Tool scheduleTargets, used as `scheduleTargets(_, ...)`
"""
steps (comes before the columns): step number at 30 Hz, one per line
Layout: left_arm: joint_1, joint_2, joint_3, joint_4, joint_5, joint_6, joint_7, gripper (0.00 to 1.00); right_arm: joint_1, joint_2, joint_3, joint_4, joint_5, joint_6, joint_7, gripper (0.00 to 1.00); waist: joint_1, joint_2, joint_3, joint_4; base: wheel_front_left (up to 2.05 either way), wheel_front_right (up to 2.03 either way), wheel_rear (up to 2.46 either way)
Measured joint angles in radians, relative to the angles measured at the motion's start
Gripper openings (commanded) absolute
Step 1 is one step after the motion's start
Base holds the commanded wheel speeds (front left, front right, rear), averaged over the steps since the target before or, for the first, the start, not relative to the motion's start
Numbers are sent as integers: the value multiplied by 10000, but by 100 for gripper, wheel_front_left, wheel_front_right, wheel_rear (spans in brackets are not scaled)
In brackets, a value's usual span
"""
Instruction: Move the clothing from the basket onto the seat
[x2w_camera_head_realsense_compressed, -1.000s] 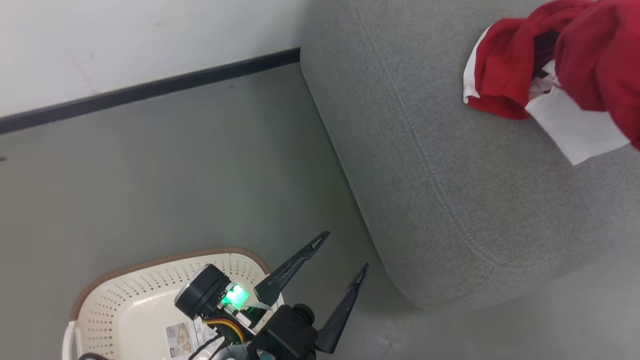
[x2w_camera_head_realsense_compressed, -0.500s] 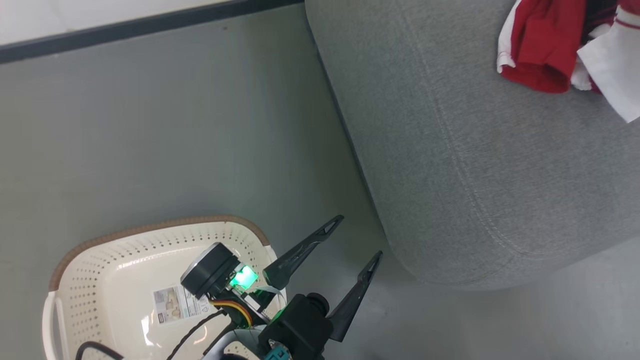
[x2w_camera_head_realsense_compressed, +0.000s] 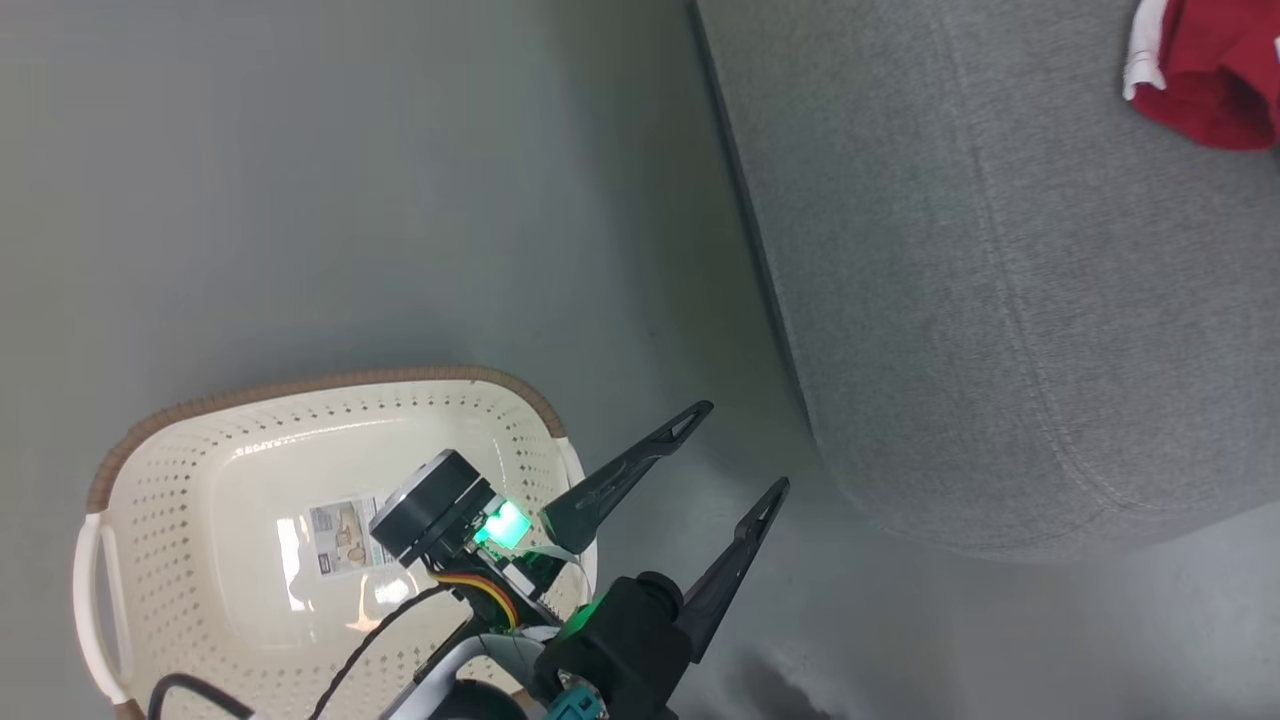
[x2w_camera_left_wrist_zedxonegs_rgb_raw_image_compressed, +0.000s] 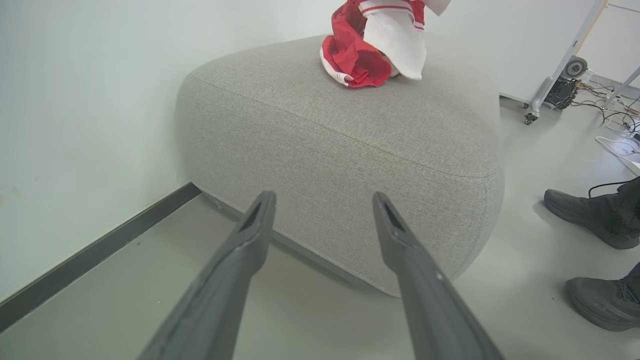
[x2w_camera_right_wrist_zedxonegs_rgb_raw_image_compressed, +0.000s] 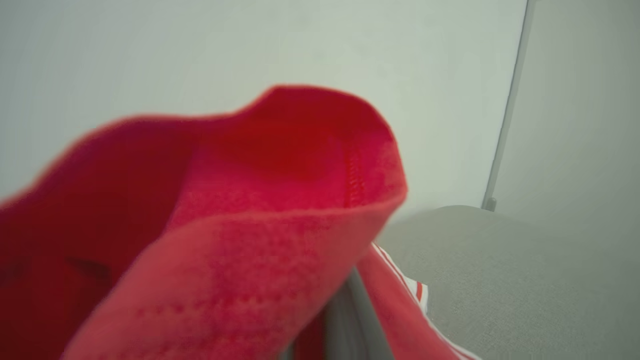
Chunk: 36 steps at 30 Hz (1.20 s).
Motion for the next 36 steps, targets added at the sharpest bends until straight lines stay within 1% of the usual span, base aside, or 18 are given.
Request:
scheduleTargets(3, -180, -4, -36, -6, 46, -81, 12, 100, -161, -19, 0, 460, 0, 73, -2, 0, 0, 0, 255, 93, 0, 0, 0)
scheduleTargets(8, -369, -29, -119, -4, 102, -90, 12, 100, -668, -119, 17, 1243, -2, 165, 0, 0, 0, 0, 657, 249, 0, 0, 0)
scheduleTargets(14, -537, -17, -98, 140, 102, -163, -27, 100, -1215, 12, 211, 1847, -92, 270, 0, 0, 0, 0, 984, 418, 0, 0, 0)
scheduleTargets(16, -539, -17, -96, 186, 102, -163, -63, 100, -1293, 13, 219, 1973, -174, 326, 0, 0, 0, 0, 1024, 454, 0, 0, 0)
scheduleTargets(23, -546, -19, -84, 343, 100, -165, -255, 100, -1419, 96, 255, 2301, -324, 336, 0, 0, -1, -1, 1012, 491, 0, 0, 0)
scheduleTargets(24, -546, -23, -82, 393, 100, -165, -282, 100, -1419, 138, 263, 2349, -343, 336, 0, 11, -1, -1, 985, 493, 0, 0, 0)
scheduleTargets(25, -546, -21, -71, 441, 100, -165, -290, 100, -1420, 176, 286, 2412, -389, 336, -2, 36, -1, -2, 953, 493, 0, 0, 0)
scheduleTargets(26, -546, -21, -56, 497, 98, -165, -368, 100, -1421, 192, 305, 2493, -412, 341, 0, 67, -1, -2, 916, 493, 0, 0, 0)
scheduleTargets(27, -546, -23, -42, 539, 98, -165, -407, 100, -1419, 192, 314, 2539, -443, 362, 0, 87, -1, -1, 876, 494, 0, 0, 0)
scheduleTargets(28, -547, -35, -40, 585, 96, -165, -449, 100, -1419, 174, 314, 2604, -516, 412, 0, 100, 0, -1, 832, 497, 0, 0, 0)
scheduleTargets(36, -561, -343, -38, 1080, 33, -146, -909, 100, -1276, 169, 316, 2878, -895, 426, 0, 100, 0, -2, 330, 587, 0, 0, 0)
